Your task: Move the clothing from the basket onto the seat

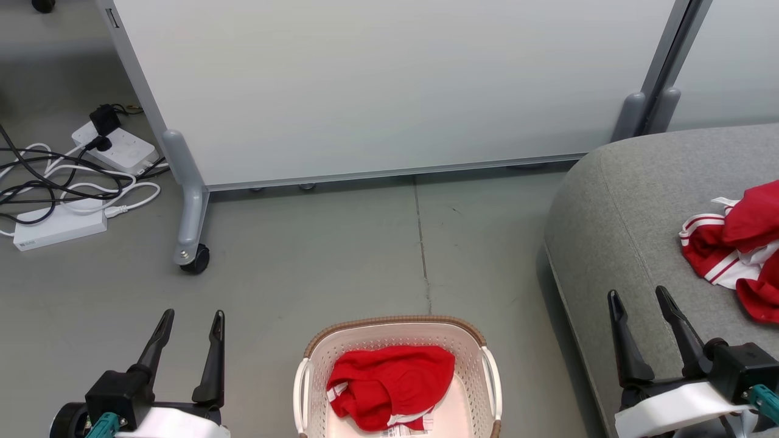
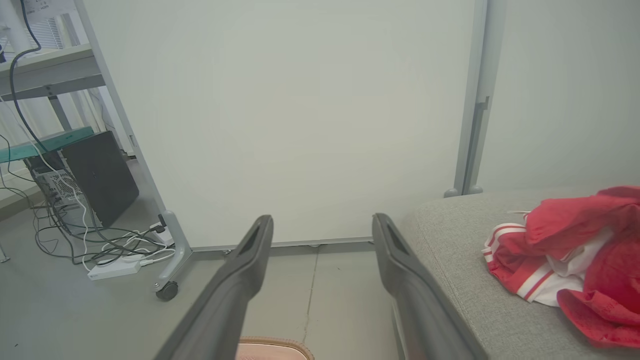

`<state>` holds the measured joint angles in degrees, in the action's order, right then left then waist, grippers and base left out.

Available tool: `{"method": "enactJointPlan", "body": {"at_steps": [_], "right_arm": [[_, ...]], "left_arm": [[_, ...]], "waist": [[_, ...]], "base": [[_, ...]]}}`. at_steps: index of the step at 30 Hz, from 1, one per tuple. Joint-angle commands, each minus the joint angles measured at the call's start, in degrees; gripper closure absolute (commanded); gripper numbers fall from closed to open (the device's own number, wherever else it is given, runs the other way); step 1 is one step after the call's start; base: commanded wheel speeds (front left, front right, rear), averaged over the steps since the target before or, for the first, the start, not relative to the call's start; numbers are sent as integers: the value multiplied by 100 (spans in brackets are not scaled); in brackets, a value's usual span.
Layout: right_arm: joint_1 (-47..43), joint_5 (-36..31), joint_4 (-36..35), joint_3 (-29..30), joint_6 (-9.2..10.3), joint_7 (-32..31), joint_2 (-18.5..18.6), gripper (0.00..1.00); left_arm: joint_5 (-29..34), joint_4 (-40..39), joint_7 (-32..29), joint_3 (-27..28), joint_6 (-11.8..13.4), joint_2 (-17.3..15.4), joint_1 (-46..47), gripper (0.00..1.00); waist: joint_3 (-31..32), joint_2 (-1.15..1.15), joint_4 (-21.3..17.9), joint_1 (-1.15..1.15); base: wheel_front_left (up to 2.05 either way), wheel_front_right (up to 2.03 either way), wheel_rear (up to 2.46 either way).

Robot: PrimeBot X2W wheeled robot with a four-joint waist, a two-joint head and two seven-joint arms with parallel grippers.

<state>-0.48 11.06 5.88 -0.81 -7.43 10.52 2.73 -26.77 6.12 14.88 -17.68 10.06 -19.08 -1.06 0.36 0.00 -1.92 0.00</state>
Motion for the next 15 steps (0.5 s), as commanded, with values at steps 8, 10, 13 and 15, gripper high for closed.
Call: {"method": "enactJointPlan", "body": {"at_steps": [8,10,13,15], "right_arm": [[-100,2,-82,27,-11,-115,27,0],[-99,15,-89,26,-11,-120,27,0],[-99,26,-89,16,-11,-123,28,0],[-91,29,-90,4,-11,-129,27,0]], "left_arm": [[162,145,21,193,-146,65,-103,0],[184,166,21,234,-167,82,-107,0],[228,201,21,278,-208,116,-108,0],[267,221,21,303,-244,134,-102,0]], "waist": [[14,0,-17,0],[4,0,-18,0],[0,0,-18,0],[-3,0,-22,0]], "base": [[0,0,0],[0,0,0],[0,0,0],[0,0,0]]}}
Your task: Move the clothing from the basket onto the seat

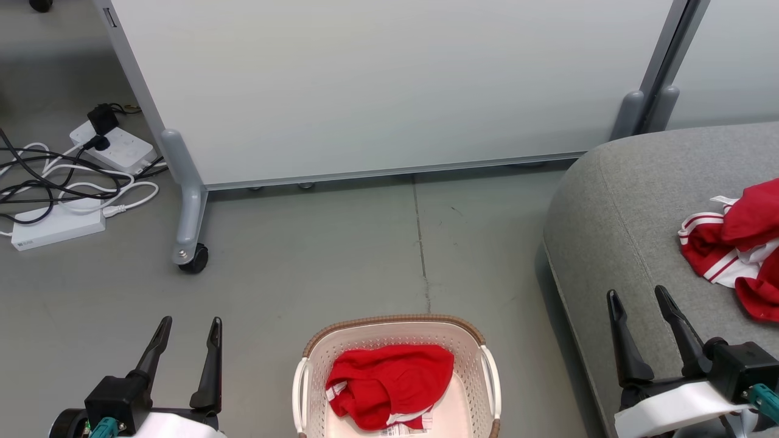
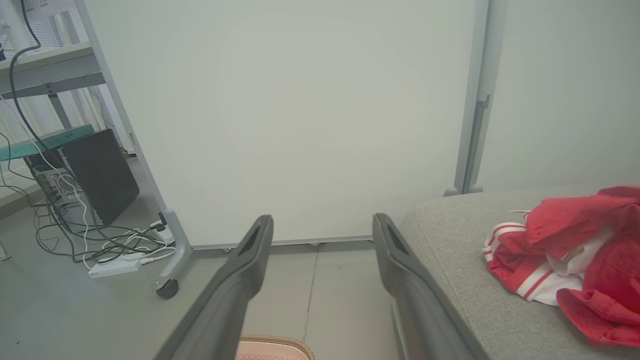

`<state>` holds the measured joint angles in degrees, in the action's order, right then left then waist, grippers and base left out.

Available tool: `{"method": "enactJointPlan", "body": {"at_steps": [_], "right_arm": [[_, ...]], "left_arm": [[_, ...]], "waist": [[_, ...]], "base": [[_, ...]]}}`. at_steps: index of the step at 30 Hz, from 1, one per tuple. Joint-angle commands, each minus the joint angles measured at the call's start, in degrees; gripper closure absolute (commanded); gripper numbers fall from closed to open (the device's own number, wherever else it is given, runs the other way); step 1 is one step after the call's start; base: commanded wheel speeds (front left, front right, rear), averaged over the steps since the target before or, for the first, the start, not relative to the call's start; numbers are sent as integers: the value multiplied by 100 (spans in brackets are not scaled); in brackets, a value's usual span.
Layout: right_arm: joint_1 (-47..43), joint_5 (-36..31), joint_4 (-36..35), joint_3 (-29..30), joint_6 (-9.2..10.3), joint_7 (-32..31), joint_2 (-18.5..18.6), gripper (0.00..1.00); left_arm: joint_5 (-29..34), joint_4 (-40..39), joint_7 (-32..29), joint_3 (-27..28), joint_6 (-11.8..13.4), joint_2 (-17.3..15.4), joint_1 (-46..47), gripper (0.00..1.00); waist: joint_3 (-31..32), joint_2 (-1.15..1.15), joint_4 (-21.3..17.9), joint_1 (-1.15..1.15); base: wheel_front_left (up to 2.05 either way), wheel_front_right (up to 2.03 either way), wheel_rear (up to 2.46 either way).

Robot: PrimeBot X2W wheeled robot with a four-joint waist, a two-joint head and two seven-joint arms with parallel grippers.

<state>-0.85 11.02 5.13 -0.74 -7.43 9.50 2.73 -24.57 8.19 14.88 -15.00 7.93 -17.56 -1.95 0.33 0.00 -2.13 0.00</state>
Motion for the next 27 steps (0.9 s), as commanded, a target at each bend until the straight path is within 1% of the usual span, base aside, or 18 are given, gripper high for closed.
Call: {"method": "enactJointPlan", "body": {"at_steps": [1,10,19,23,27], "right_arm": [[-46,31,-15,-10,-11,-31,27,0],[-19,21,-6,-6,-12,-53,28,0],[-33,32,-56,8,-12,-52,27,0],[32,32,-152,42,-12,-46,28,0],[248,-47,-319,38,-12,-81,28,0]], "left_arm": [[61,21,21,46,-35,-5,-10,0],[157,97,22,112,-121,79,-3,0],[263,147,22,171,-152,147,92,0],[331,137,22,149,-179,229,286,0],[504,285,21,61,-273,412,818,0]], "waist": [[-2,0,-4,0],[0,0,-22,0],[-38,0,33,0],[-224,0,116,0],[-689,0,198,0]], "base": [[0,0,0],[0,0,0],[0,0,0],[0,0,0],[0,0,0]]}}
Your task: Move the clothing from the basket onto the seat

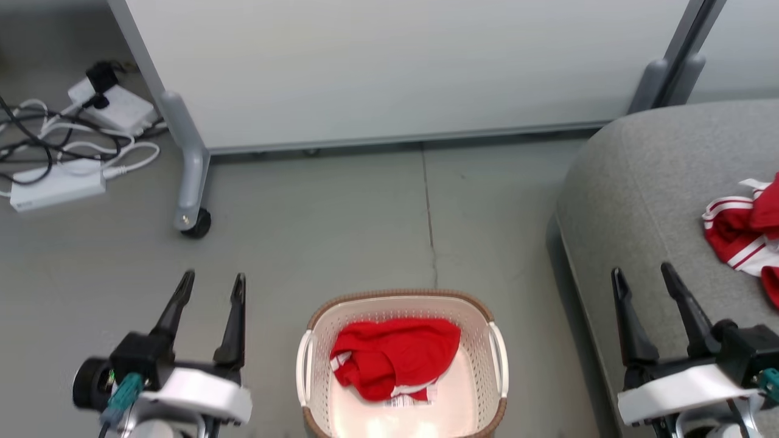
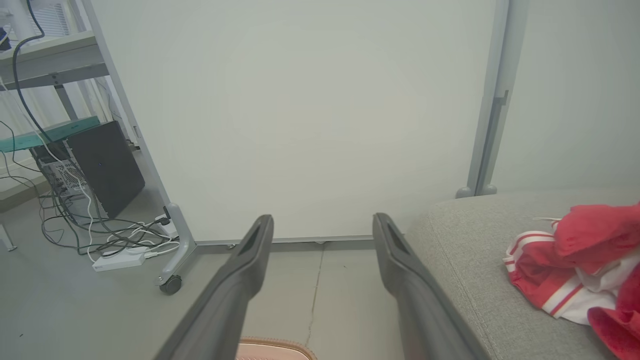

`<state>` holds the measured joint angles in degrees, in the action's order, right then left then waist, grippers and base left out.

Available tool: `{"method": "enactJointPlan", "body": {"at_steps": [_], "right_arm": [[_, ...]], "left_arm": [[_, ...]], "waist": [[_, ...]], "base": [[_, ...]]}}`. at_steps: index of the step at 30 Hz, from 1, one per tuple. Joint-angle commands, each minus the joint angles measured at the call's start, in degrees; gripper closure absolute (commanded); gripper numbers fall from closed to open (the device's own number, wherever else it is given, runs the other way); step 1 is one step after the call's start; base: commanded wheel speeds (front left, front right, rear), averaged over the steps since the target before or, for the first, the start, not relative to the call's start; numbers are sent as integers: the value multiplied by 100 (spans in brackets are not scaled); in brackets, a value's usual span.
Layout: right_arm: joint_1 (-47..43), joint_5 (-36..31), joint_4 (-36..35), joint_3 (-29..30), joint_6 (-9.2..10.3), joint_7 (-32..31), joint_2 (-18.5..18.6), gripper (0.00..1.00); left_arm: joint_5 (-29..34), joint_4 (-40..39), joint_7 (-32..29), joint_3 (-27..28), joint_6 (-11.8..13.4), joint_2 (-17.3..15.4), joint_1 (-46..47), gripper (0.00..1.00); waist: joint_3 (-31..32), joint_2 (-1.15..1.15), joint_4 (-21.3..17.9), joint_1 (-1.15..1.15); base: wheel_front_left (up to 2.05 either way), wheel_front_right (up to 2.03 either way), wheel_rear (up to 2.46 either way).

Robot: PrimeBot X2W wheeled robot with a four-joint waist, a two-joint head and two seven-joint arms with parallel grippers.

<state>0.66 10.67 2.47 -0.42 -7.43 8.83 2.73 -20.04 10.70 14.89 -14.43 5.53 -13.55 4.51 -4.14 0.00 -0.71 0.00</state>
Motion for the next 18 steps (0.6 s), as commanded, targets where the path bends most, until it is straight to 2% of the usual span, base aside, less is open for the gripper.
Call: {"method": "enactJointPlan", "body": {"at_steps": [1,9,18], "right_arm": [[156,-25,-98,4,-12,-19,28,0],[706,-59,-399,-105,-12,24,28,0],[1551,202,-480,-453,-12,318,26,0]], "left_arm": [[95,78,20,-4,-62,52,309,0],[447,671,20,-203,-327,377,1323,0],[1133,2227,21,-940,-812,632,2615,0]], "waist": [[-360,0,58,0],[-1281,0,-127,0],[-2473,0,-787,0]], "base": [[0,0,0],[0,0,0],[0,0,0]]}}
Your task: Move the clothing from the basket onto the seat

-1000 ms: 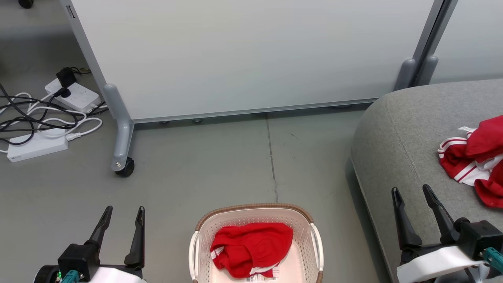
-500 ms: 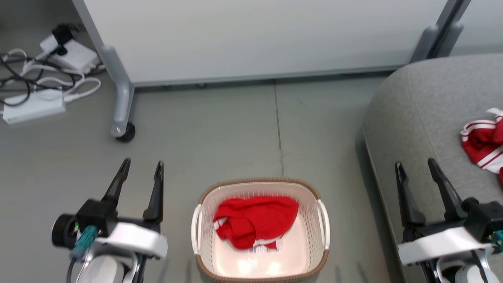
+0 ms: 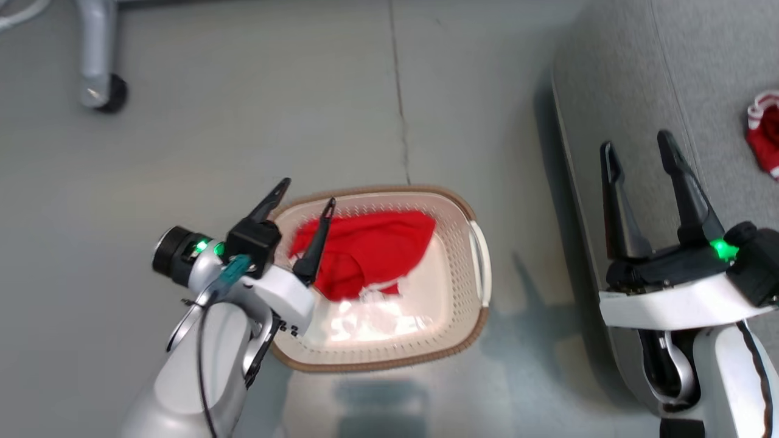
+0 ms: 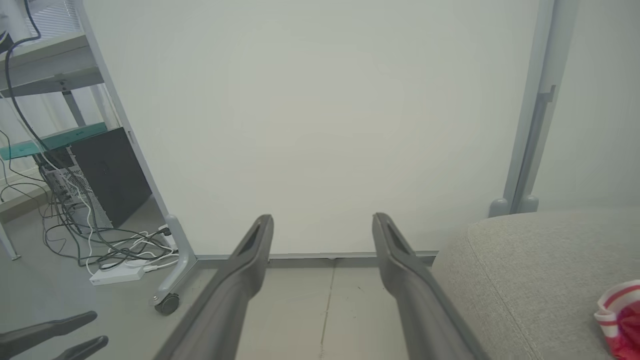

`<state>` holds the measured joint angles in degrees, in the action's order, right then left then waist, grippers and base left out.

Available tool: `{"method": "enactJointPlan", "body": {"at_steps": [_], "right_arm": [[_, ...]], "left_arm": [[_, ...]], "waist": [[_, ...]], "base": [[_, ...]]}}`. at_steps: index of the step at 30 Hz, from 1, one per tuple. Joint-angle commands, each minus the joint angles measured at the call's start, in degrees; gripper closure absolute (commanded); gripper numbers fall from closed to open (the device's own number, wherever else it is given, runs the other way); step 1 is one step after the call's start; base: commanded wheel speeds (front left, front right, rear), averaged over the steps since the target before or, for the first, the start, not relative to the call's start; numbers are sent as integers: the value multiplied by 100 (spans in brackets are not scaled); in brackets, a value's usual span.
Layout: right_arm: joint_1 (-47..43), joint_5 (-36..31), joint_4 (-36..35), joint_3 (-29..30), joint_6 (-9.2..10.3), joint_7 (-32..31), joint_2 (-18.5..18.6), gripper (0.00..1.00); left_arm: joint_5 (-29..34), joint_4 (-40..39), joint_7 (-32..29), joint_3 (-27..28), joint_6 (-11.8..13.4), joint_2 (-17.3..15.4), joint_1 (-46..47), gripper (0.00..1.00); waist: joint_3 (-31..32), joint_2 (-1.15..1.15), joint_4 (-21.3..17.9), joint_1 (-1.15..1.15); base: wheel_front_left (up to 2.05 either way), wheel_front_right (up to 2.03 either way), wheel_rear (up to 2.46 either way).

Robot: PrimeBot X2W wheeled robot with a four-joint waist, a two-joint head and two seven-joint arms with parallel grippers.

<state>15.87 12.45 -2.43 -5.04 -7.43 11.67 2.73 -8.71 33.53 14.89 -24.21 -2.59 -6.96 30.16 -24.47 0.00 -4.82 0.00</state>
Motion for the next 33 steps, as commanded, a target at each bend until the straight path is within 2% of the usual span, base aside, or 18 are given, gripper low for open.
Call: {"method": "enactJointPlan", "body": {"at_steps": [1,11,23,29,33], "right_arm": [[124,59,23,-32,-12,75,26,0],[742,458,23,-304,-12,354,21,0],[1087,1151,-528,-632,-12,361,15,0],[945,1218,-653,-593,-12,362,16,0],[886,1238,-726,-556,-12,362,18,0]], "left_arm": [[95,161,18,-65,-39,-13,209,0],[795,2037,-304,-890,-250,48,1504,0],[1323,3478,-988,-1447,-326,-496,2500,0],[1528,3765,-1318,-1697,-309,-529,2680,0],[1666,3873,-1570,-1871,-160,-557,2804,0]], "waist": [[-571,0,-453,0],[-1831,0,-1295,0],[-3035,0,-2278,0],[-3194,0,-2261,0],[-3275,0,-2235,0]], "base": [[0,0,0],[0,0,0],[0,0,0],[0,0,0],[0,0,0]]}}
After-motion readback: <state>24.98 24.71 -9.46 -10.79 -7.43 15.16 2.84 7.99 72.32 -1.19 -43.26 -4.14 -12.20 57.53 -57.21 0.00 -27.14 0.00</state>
